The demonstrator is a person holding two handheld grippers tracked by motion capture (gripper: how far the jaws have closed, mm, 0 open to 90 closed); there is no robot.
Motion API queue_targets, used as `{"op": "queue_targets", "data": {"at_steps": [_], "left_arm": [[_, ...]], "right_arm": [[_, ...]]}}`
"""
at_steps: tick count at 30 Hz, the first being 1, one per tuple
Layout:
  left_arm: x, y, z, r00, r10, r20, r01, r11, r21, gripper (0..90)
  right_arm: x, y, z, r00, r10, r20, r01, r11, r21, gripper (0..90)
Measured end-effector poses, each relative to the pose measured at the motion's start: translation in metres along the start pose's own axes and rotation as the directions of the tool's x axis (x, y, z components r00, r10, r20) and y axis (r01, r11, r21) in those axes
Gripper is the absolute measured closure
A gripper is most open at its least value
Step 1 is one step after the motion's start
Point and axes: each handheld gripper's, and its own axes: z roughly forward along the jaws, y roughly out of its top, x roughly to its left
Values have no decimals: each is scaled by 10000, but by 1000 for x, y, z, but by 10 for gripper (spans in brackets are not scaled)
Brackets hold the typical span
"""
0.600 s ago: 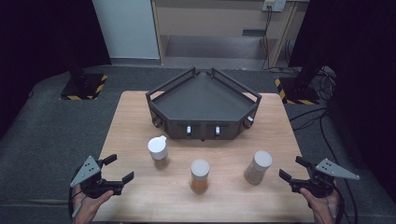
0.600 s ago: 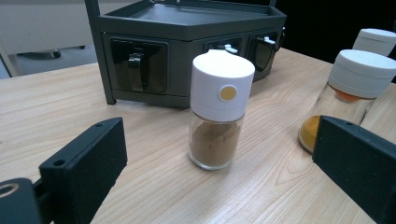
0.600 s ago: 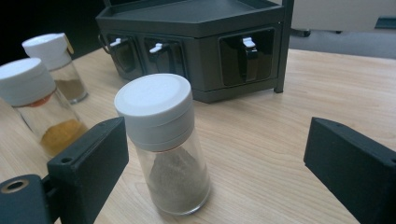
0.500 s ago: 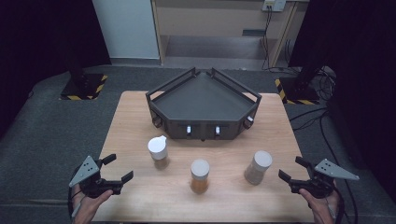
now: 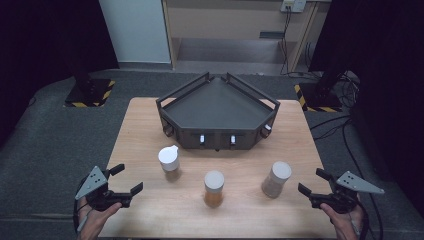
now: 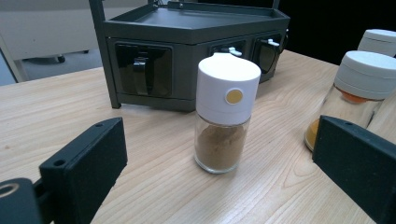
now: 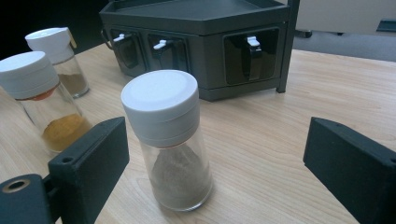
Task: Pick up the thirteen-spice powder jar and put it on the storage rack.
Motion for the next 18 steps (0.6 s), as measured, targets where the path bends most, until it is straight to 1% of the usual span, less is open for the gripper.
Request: {"op": "queue_targets", "data": {"at_steps": [5, 8, 11, 13, 14, 18], "left_arm": [[2, 0, 1, 9999, 38, 99, -39, 10000, 24, 17], [1, 1, 2, 9998, 118, 156, -119, 9999, 72, 17], [2, 0, 2, 9998, 115, 179, -117, 9999, 84, 17], [3, -1, 0, 9998, 46, 211, -46, 10000, 16, 17], [4, -1, 0, 9998, 5, 216, -5, 10000, -34, 17], [4, -1, 1, 9997, 65, 217, -65, 10000, -8, 17]], "right_arm": [[0, 1, 2, 9999, -62, -98, 63, 9999, 91, 73], [1, 2, 2, 9999, -92, -51, 93, 9999, 139, 73], [1, 1, 1, 10000, -54, -36, 55, 9999, 88, 73], [2, 2, 0, 10000, -62, -25, 62, 10000, 34, 73], [3, 2, 1, 9999, -108, -25, 108, 9999, 43, 73], [4, 3, 2, 9999, -163, -53, 164, 9998, 151, 73]]}}
